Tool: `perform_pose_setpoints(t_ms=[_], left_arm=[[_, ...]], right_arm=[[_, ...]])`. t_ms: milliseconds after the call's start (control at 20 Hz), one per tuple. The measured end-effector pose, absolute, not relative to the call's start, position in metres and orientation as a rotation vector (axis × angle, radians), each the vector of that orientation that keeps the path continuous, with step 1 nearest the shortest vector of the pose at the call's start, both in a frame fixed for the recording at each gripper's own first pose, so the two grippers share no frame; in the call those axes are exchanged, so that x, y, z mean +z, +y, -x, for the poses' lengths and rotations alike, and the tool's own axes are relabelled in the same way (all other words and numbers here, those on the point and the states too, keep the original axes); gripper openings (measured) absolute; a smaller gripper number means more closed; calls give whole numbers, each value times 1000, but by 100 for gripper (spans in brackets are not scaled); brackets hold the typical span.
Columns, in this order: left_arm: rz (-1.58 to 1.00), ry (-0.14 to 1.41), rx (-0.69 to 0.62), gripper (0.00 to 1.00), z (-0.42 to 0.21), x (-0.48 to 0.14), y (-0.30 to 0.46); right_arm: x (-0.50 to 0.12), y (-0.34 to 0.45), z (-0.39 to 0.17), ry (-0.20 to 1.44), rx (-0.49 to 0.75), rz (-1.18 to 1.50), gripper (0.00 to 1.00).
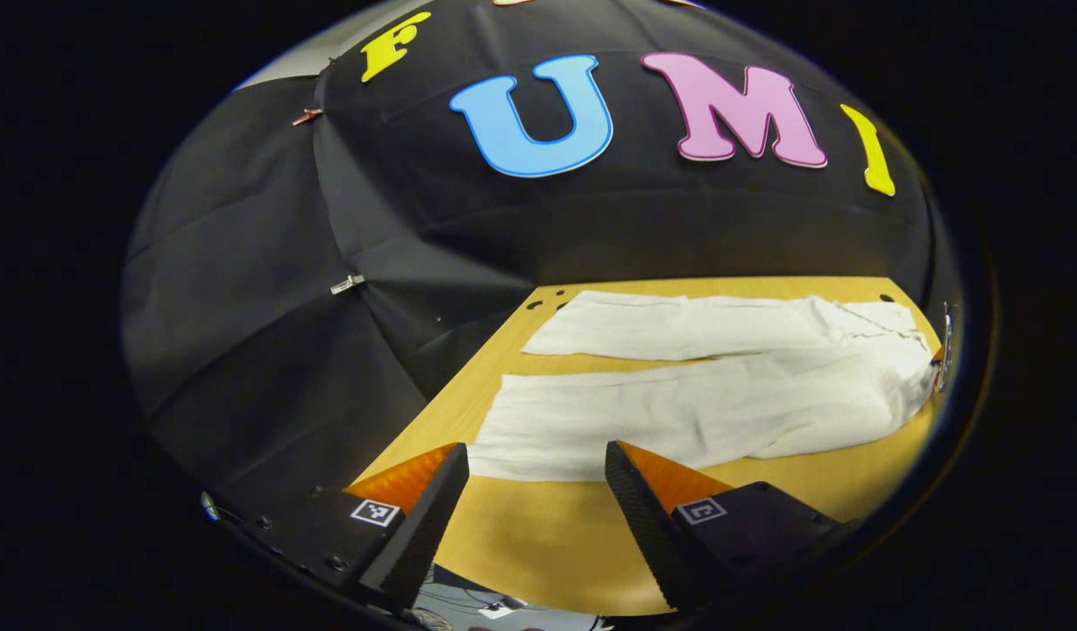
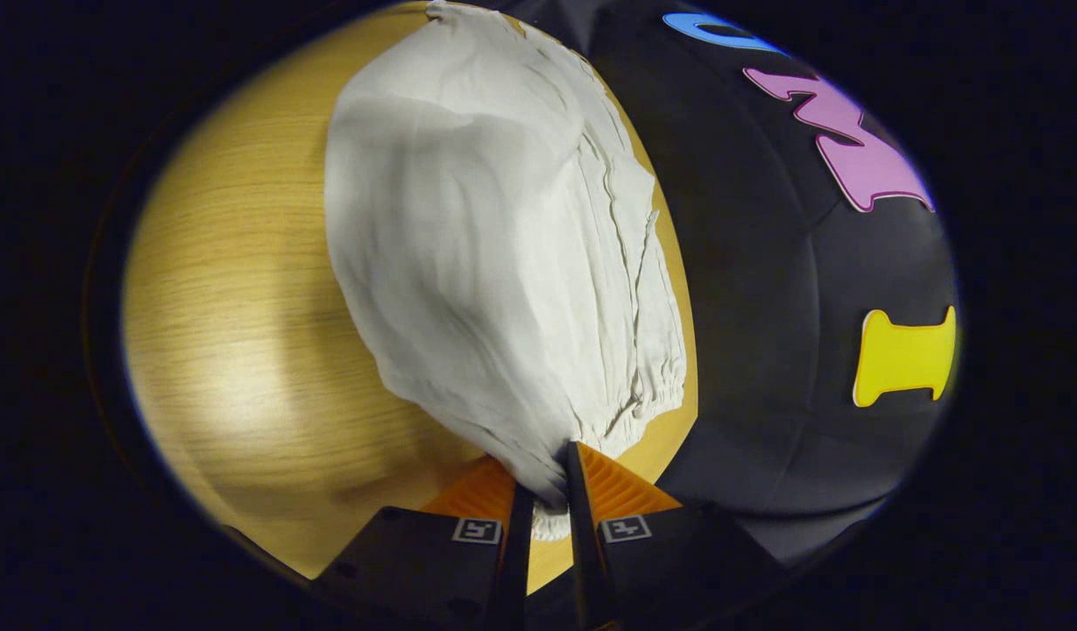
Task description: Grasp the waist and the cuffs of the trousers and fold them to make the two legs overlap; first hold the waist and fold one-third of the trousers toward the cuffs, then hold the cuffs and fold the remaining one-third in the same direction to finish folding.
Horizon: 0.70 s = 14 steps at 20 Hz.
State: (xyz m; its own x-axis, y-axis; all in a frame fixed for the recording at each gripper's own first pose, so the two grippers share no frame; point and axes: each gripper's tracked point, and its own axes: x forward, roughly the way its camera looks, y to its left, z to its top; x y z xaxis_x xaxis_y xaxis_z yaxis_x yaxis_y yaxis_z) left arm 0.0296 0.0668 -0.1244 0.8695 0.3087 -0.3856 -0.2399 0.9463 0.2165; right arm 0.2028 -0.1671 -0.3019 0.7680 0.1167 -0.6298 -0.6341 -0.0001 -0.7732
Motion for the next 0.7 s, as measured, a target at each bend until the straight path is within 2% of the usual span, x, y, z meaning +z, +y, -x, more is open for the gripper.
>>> perform_pose_setpoints(t_ms=[200,250,450,500,600,700], left_arm=[[-353,509,313,98,-48,-161,117],[-411,524,289,99,-56,-171,120],[-663,576,155,98,-64,-204,137],[-739,591,112,98,-69,-214,142],[-838,610,33,98,-76,-229,150],[-940,634,-29,98,-76,-237,159]], right_arm=[[-302,-169,-203,530,601,1396,19],[-304,-167,-204,546,612,1399,16],[-301,-165,-194,666,712,1370,14],[-307,-163,-201,708,728,1331,10],[-307,-163,-201,768,741,1256,5],[-306,-160,-200,781,751,1251,5]])
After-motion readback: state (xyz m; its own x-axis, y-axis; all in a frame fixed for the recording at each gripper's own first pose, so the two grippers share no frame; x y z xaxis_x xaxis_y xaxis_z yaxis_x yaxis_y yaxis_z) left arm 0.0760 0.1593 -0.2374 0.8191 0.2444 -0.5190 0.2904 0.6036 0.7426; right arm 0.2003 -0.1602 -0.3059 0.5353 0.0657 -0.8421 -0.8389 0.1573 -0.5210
